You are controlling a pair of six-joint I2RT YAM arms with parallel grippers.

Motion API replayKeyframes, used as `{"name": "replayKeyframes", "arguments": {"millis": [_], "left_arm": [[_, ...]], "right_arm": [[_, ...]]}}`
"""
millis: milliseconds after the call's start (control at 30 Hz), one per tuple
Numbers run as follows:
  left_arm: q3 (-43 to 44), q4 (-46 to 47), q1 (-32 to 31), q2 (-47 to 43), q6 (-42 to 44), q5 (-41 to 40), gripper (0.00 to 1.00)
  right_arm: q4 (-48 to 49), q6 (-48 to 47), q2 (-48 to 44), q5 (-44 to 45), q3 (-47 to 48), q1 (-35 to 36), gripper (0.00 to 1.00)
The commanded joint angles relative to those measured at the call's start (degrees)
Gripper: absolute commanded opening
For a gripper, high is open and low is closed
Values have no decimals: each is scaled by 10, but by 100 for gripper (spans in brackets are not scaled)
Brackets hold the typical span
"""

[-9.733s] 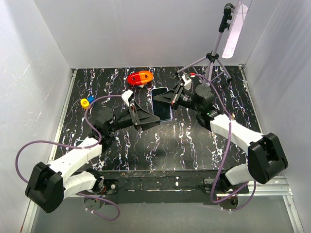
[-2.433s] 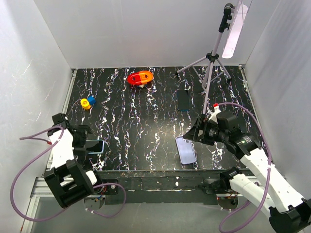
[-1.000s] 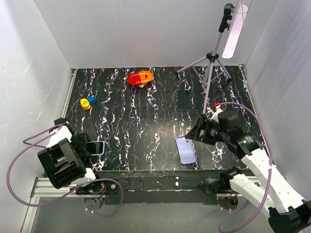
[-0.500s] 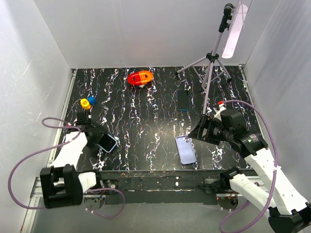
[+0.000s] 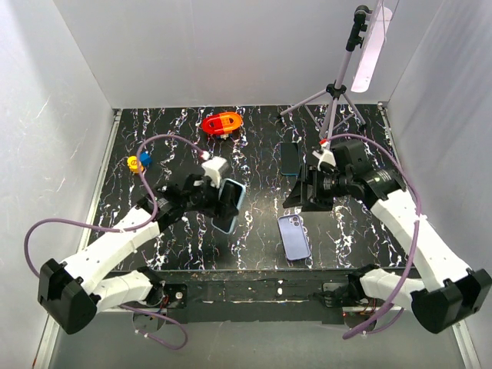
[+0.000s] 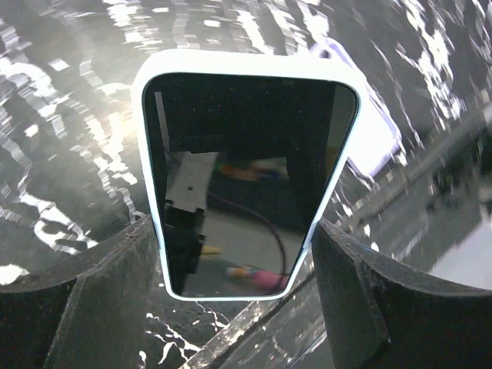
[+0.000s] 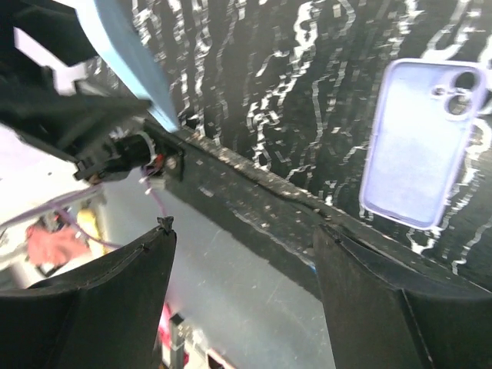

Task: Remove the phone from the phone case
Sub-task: Pick up the phone at the center of the board.

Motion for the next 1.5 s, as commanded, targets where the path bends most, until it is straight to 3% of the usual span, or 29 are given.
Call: {"name": "replayKeyframes", "arguments": {"millis": [0, 233, 400, 567, 867, 967, 1000, 1033, 1067, 1100, 1167, 1333, 1467], "left_arm": [[38, 28, -60, -2, 166, 64, 0], [82, -24, -96, 30, 265, 96, 0], [95, -52, -112, 39, 297, 114, 0], [95, -60, -120, 28, 311, 135, 0], [113, -76, -125, 23, 328, 141, 0], [114, -75, -125, 23, 323, 126, 0], [116, -74, -125, 23, 318, 118, 4], [113, -69, -125, 22, 308, 102, 17], [110, -56, -125, 17, 289, 83, 32], [103, -42, -125, 11, 270, 66, 51], [89, -15, -125, -11, 232, 32, 98], [66, 37, -124, -80, 97, -89, 98], [87, -35, -122, -115, -98, -330, 98]], "right_arm": [[21, -17, 34, -142, 37, -1, 77], [144, 69, 52, -238, -6, 20, 73], [181, 93, 80, -232, -7, 53, 73], [173, 82, 148, -208, 25, 89, 66], [227, 106, 212, -210, 28, 146, 42], [277, 132, 213, -229, -1, 153, 24], [290, 142, 211, -233, -9, 153, 13], [301, 148, 209, -233, -16, 152, 2], [308, 153, 205, -230, -20, 154, 1], [324, 161, 198, -227, -26, 153, 1], [347, 175, 175, -195, -39, 151, 1], [443, 235, 103, -129, -97, 124, 1], [552, 302, 45, -92, -162, 97, 1]]}}
